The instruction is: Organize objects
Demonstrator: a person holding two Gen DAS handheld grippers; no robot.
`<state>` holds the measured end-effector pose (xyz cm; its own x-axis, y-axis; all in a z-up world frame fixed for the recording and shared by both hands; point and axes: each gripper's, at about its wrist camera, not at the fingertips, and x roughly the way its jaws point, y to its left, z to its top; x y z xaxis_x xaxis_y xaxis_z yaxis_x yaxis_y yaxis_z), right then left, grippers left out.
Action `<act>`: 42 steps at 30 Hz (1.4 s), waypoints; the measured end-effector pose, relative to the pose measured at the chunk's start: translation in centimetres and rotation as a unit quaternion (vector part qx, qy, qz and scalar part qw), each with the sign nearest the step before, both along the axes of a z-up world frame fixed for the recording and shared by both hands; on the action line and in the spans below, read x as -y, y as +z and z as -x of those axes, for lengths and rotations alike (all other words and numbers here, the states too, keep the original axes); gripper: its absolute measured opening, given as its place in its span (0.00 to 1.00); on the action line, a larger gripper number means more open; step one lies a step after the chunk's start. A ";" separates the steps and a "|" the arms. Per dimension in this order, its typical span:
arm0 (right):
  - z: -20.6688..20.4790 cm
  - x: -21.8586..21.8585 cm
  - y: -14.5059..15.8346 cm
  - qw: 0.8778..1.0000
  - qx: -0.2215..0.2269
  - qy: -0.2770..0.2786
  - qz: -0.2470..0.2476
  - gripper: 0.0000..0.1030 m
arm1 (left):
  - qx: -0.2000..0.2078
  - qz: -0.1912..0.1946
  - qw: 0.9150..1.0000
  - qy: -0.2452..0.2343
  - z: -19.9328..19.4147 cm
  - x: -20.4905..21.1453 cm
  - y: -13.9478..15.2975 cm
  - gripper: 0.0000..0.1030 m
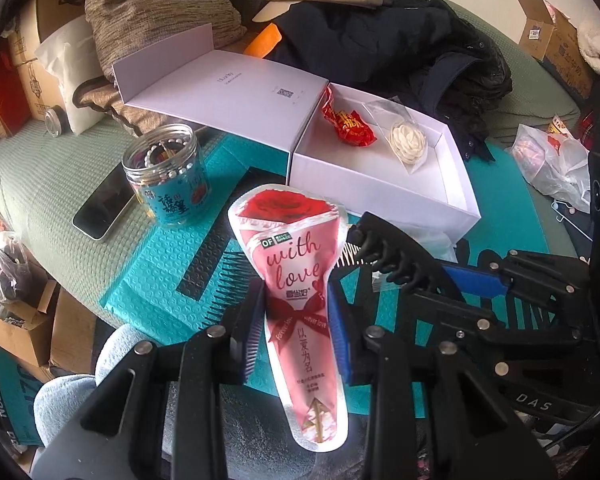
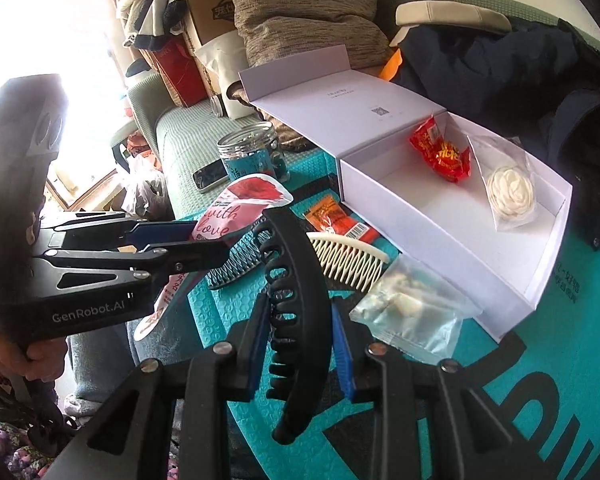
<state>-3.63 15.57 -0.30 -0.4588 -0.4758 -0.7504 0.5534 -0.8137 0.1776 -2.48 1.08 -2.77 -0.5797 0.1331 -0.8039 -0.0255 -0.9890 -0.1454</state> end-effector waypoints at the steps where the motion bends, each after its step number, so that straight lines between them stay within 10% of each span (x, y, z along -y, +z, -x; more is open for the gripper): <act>1: 0.1 0.0 0.3 1.000 -0.003 0.001 0.001 0.28 | -0.002 -0.001 1.000 0.000 0.1 0.0 0.3 0.28; 42: 8.9 -6.7 4.3 0.994 -0.086 -0.064 -0.023 0.28 | -0.048 0.003 0.997 -0.067 14.6 -7.7 4.9 0.28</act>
<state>-12.51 22.24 4.01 -0.6372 -0.3729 -0.6745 0.4645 -0.8842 0.0501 -17.09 8.79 2.12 -0.6306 0.2106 -0.7470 -0.1714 -0.9765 -0.1305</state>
